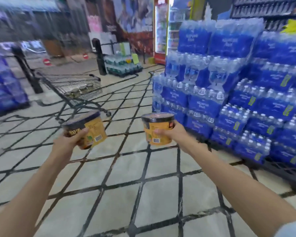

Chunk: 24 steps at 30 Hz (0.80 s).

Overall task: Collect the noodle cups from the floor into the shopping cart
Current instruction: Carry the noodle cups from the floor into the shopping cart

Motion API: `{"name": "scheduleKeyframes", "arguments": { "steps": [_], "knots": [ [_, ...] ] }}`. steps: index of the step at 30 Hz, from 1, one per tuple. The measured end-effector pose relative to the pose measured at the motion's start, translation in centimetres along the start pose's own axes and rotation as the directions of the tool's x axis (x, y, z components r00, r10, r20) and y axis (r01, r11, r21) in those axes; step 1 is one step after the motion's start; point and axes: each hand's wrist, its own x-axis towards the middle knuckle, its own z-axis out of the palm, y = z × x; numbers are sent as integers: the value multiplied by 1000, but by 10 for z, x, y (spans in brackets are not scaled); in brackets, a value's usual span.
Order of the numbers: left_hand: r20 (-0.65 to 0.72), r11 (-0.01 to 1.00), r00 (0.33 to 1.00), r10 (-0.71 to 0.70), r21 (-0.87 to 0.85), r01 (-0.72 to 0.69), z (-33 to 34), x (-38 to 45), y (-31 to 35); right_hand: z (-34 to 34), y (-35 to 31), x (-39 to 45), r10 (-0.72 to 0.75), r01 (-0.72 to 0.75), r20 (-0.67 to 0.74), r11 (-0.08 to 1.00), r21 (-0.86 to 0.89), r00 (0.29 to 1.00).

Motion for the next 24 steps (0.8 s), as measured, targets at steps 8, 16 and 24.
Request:
{"name": "scheduleKeyframes", "arguments": {
  "steps": [8, 16, 24],
  "knots": [
    [-214, 996, 973, -85, -27, 81, -55, 135, -5, 128, -35, 205, -61, 72, 373, 997, -16, 926],
    [-340, 997, 937, -78, -26, 74, -71, 284, 13, 227, -85, 398, -51, 73, 549, 997, -20, 834],
    [-362, 997, 931, -43, 46, 63, -92, 494, 7, 308, -112, 594, -32, 89, 566, 993, -74, 824]
  ]
}}
